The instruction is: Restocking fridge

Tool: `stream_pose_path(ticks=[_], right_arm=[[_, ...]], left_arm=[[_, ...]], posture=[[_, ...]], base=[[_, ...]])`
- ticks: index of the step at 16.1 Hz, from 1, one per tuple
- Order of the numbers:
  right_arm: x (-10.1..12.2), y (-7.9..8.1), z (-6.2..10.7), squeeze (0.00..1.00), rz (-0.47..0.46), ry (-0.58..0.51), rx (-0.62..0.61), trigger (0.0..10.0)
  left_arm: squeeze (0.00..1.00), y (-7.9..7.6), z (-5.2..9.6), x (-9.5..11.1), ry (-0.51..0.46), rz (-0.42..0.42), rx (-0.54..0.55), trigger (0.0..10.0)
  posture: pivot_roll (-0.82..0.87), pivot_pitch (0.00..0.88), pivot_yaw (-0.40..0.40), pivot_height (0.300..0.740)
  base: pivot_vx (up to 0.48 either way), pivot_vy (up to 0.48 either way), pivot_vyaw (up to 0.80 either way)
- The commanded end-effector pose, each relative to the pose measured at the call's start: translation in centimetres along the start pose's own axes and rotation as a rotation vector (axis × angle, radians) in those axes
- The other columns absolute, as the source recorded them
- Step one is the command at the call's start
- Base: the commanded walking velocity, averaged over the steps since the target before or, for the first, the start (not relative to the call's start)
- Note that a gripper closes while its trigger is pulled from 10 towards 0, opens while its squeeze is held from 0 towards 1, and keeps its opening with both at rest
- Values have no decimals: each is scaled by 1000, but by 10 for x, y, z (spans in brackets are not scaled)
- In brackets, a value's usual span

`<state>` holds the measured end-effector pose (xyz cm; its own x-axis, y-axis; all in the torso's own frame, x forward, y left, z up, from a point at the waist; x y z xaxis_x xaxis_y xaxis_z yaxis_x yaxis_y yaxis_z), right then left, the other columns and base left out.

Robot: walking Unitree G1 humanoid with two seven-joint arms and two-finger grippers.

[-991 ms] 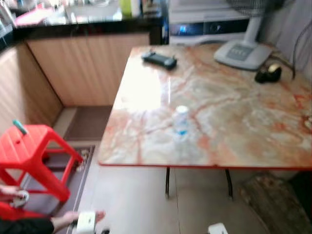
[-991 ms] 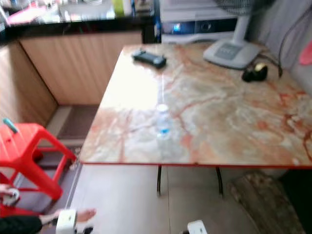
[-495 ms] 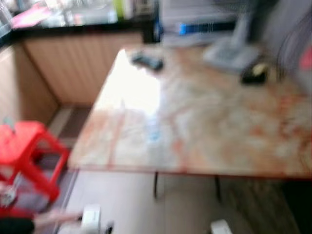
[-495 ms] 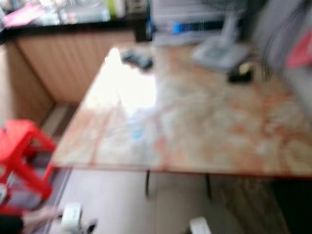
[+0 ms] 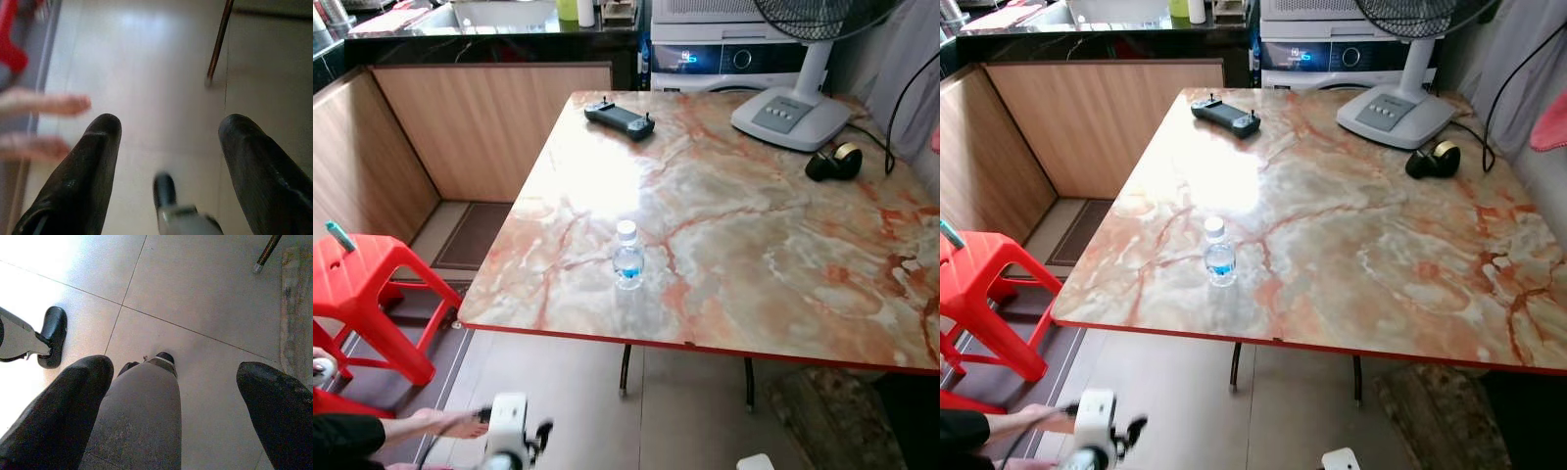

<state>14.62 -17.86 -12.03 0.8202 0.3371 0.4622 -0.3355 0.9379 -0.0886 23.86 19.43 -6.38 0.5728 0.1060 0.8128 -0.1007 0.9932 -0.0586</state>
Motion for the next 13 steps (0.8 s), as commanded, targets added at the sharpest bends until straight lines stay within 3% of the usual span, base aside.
stream_pose_path(ticks=[1, 4, 7, 11, 13], right_arm=[[-6, 2, 1, 0, 6, 21, 8, 10000], [-7, 4, 1, 0, 15, 21, 16, 10000], [-7, 5, 1, 0, 33, 21, 24, 10000], [-7, 5, 1, 0, 55, 22, 28, 10000], [-7, 4, 1, 0, 60, 22, 27, 10000]], left_arm=[[0, 0, -1, 11, -60, -56, -3, 10000], [0, -6, 1, 33, -216, -111, -30, 10000], [0, -11, 8, 25, -234, -112, -71, 10000], [0, -3, 23, 20, -302, -149, -62, 10000], [0, -9, 37, 23, -372, -237, -122, 10000]], posture=[[-40, 74, 48, 740], [-36, 74, 53, 740], [-41, 69, 59, 740], [-41, 62, 59, 740], [-42, 59, 59, 740]], base=[[0, 0, 0], [0, 0, 0], [0, 0, 0], [0, 0, 0], [0, 0, 0]])
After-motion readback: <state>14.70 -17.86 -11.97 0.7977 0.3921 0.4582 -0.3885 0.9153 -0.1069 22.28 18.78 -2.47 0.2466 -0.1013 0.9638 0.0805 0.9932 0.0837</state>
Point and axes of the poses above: a point about 5 cm out from each wrist's last joint towards the gripper, its own z axis pointing back from the gripper into the wrist, its own x axis along the axis of the wrist's last joint, y = z × x, the point moved 2 cm from there along -z, pointing out of the wrist towards the gripper, and after that the axes turned 9 degrees about z, right-handed, at the moved point
